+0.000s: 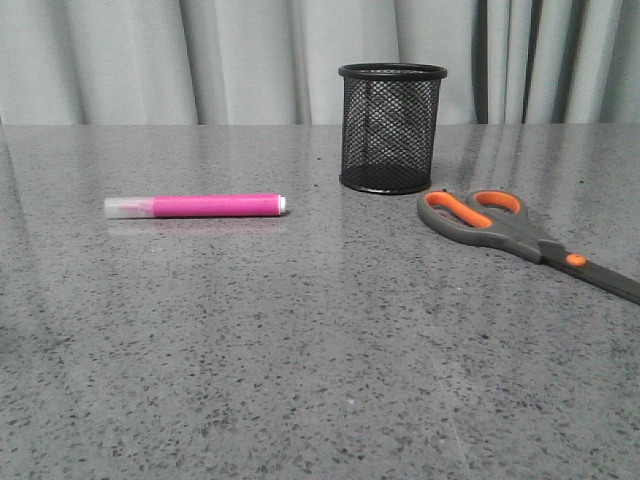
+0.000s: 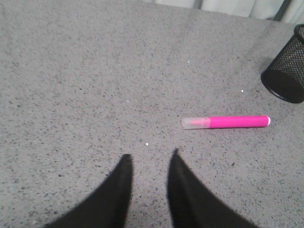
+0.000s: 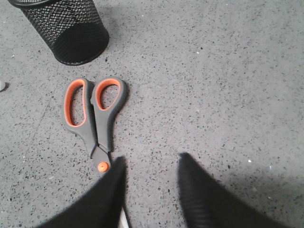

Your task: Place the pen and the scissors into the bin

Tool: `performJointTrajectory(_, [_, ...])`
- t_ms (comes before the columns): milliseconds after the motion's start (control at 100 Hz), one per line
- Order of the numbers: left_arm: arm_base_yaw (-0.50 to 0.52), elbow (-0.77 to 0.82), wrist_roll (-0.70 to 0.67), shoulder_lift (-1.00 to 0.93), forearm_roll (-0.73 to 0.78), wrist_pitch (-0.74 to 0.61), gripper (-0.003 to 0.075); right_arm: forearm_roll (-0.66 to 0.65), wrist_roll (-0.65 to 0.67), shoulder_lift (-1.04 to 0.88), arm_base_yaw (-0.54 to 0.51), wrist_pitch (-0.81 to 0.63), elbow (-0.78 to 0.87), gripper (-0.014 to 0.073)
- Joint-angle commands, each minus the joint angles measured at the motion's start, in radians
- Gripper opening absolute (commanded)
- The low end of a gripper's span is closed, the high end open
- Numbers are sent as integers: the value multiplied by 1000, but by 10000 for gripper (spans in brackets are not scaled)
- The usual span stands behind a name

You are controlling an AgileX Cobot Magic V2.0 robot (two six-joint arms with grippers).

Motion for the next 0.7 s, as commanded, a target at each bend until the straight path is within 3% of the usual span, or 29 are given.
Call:
performJointTrajectory(0, [-9, -38, 46, 24, -81, -60, 411, 18, -15, 2, 0, -59, -35, 401])
performJointTrajectory(80, [-9, -38, 100, 38, -152, -64, 456, 18, -15, 2, 0, -59, -35, 412])
performJointTrajectory(230, [-9, -69, 334, 94, -305, -18, 398, 18, -15, 2, 0, -61, -35, 412])
performJointTrajectory(380, [-9, -169, 585, 208, -441, 122, 353, 18, -17, 2, 0, -66, -35, 412])
performJointTrajectory(690, [-18, -476, 871, 563, -458, 468, 353, 18, -28, 2, 0, -62, -35, 412])
